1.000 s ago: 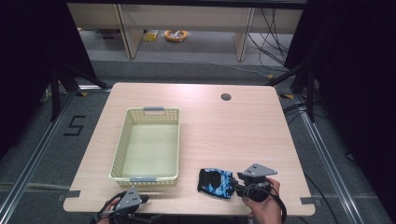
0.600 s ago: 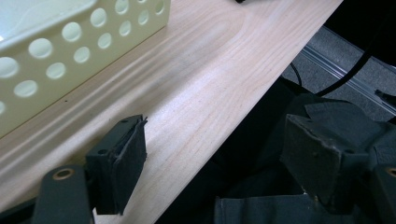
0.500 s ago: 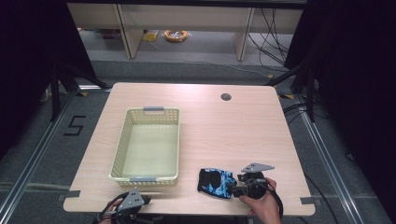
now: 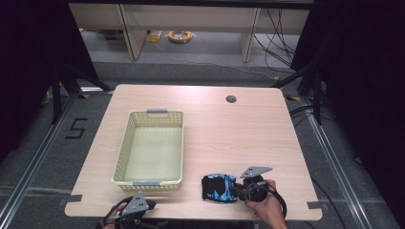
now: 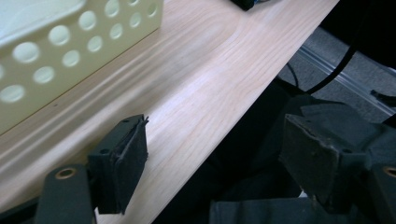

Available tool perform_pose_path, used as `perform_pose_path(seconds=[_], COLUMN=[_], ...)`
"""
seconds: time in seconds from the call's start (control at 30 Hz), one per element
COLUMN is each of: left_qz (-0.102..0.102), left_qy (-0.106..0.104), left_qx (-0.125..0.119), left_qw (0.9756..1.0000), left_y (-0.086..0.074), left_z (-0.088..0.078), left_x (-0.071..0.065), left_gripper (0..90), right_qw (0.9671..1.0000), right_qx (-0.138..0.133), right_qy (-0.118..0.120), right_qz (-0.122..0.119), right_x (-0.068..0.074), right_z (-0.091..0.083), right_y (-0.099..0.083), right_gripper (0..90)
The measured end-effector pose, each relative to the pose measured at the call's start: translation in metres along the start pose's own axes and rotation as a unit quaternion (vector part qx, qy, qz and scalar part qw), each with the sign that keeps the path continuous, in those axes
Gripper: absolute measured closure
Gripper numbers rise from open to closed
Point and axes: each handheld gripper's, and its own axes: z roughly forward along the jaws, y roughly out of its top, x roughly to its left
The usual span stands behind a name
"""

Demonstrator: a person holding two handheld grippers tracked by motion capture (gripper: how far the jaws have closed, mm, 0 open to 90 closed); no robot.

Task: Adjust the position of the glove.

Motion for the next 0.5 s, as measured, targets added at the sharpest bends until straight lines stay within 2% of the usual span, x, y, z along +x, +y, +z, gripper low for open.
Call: perform_pose_path(seconds=[0.03,0.07,0.1,0.13,0.17,0.2,0.3,0.33,0.37,0.4,0.43,0.47,0.5], left_qz=[0.0,-0.01,-0.003,-0.009,-0.025,-0.025,-0.032,-0.026,-0.038,-0.028,-0.031,-0.026,-0.036], left_qy=[-0.003,-0.009,-0.01,-0.013,-0.027,-0.027,-0.043,-0.045,-0.044,-0.044,-0.044,-0.04,-0.045], left_qx=[-0.003,-0.008,-0.009,-0.006,-0.003,-0.003,-0.009,-0.008,-0.008,-0.007,-0.01,-0.009,-0.007], left_qw=[1.0,0.9999,0.9999,0.9999,0.9993,0.9993,0.9985,0.9986,0.9983,0.9986,0.9985,0.9988,0.9983], left_y=[0.001,0.003,0.005,0.008,0.014,0.014,0.027,0.031,0.037,0.041,0.044,0.048,0.051], left_z=[0.002,0.003,0.005,0.007,0.014,0.014,0.028,0.03,0.035,0.038,0.042,0.046,0.051], left_x=[0.0,-0.002,-0.001,-0.002,-0.005,-0.005,-0.013,-0.014,-0.017,-0.017,-0.019,-0.019,-0.021], left_gripper=[24.0,24.7,26.1,27.3,29.6,30.0,31.0,31.0,31.1,31.1,31.1,31.3,32.9], right_qw=[1.0,1.0,1.0,0.9999,0.9999,0.9999,0.9995,0.9995,0.9995,0.9985,0.9981,0.9984,0.9978], right_qx=[-0.005,0.003,0.002,-0.003,-0.009,-0.009,-0.008,-0.008,-0.005,0.002,0.002,-0.007,-0.01], right_qy=[0.0,0.003,0.006,0.012,0.011,0.011,0.018,0.018,0.018,0.019,0.022,0.024,0.032], right_qz=[0.003,0.001,0.0,-0.004,-0.008,-0.008,-0.025,-0.025,-0.026,-0.052,-0.058,-0.052,-0.057], right_x=[-0.001,-0.003,-0.004,-0.004,-0.005,-0.005,-0.007,-0.007,-0.007,-0.01,-0.012,-0.012,-0.015], right_z=[0.001,-0.001,0.0,0.0,0.001,0.001,0.001,0.001,0.001,-0.001,-0.002,-0.001,-0.001], right_y=[0.0,0.0,0.0,0.0,0.0,0.0,0.001,0.001,0.001,0.001,0.001,0.0,-0.001], right_gripper=[79.3,79.4,79.4,79.4,79.3,79.3,79.3,79.3,79.3,79.3,79.3,79.3,79.3])
